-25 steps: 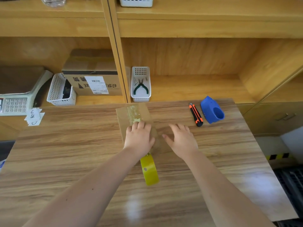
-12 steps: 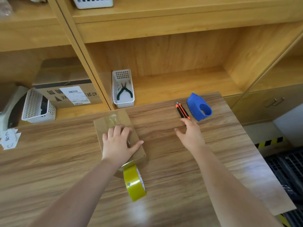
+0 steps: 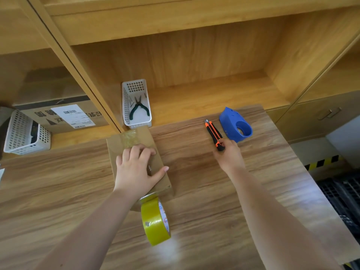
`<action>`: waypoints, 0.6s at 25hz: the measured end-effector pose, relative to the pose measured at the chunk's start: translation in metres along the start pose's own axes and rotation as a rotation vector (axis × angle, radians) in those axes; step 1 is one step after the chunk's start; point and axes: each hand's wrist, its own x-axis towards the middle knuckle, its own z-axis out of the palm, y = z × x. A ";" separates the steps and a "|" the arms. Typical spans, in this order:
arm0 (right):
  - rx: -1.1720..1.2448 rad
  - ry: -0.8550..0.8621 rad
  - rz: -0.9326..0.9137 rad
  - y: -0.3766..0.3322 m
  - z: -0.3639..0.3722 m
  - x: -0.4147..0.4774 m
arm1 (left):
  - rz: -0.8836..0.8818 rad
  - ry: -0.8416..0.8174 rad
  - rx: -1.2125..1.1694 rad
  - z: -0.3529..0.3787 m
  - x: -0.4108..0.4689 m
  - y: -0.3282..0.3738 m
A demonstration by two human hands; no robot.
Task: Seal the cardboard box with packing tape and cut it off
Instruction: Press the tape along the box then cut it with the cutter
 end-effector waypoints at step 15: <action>-0.230 -0.039 0.065 0.015 0.039 0.055 | 0.042 0.044 -0.023 0.009 0.013 0.004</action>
